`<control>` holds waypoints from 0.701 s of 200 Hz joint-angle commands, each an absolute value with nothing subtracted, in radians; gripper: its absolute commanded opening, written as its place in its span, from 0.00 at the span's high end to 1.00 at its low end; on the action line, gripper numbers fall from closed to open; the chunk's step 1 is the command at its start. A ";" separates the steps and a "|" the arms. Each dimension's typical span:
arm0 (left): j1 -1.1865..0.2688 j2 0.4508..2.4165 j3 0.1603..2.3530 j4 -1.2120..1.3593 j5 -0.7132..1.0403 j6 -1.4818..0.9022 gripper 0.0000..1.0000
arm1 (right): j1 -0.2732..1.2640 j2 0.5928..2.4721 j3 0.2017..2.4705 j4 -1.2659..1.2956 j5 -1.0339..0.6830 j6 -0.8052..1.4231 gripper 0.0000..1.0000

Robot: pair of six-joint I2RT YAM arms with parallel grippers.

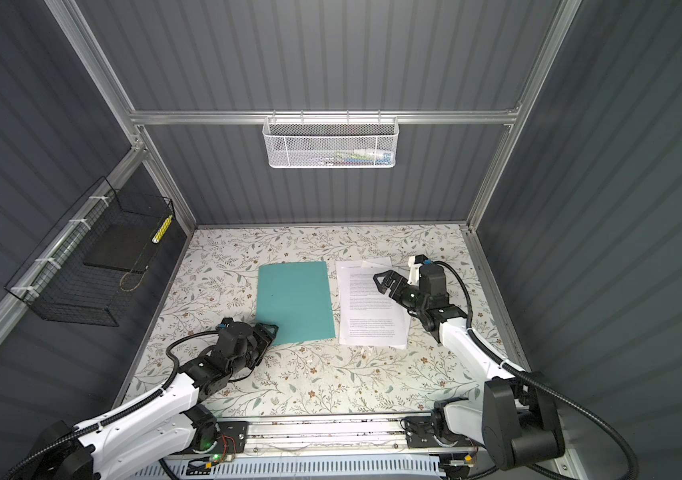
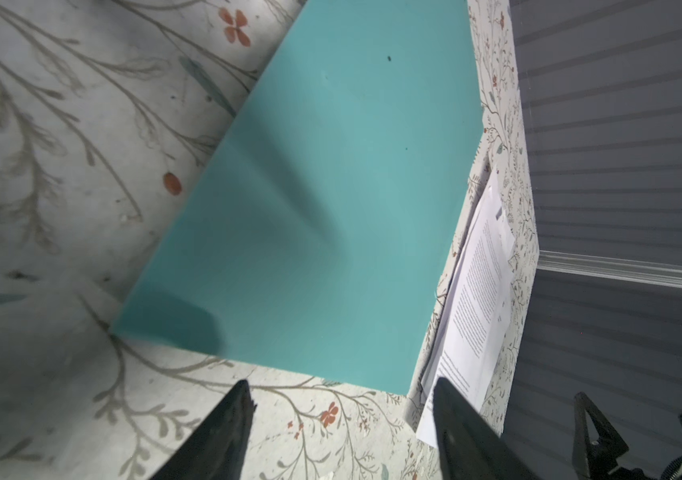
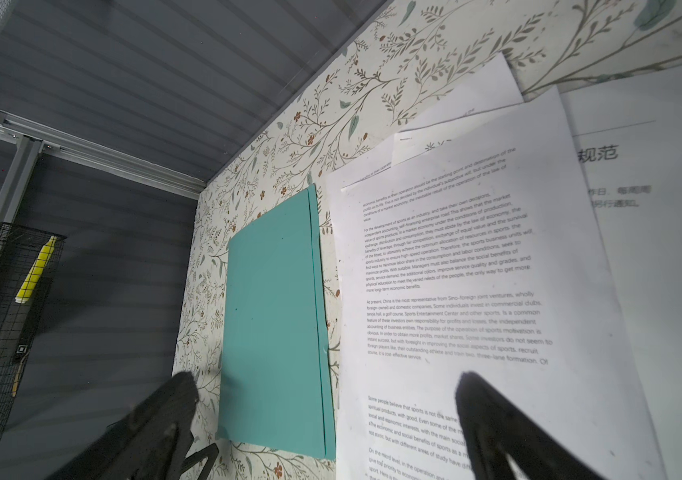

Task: Put the files into the folder
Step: 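Move left gripper to the teal folder's near edge while right gripper moves over the papers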

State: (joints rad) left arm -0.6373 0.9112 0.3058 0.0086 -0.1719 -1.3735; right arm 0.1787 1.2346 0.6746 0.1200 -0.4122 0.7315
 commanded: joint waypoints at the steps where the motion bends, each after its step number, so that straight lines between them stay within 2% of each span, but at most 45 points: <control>1: -0.648 0.919 0.289 0.047 -0.206 -1.386 0.33 | 0.184 1.241 0.684 0.143 -0.432 0.740 0.01; 140: -0.681 0.933 0.247 0.000 -0.233 -1.403 0.37 | 0.186 1.253 0.679 0.152 -0.444 0.747 0.02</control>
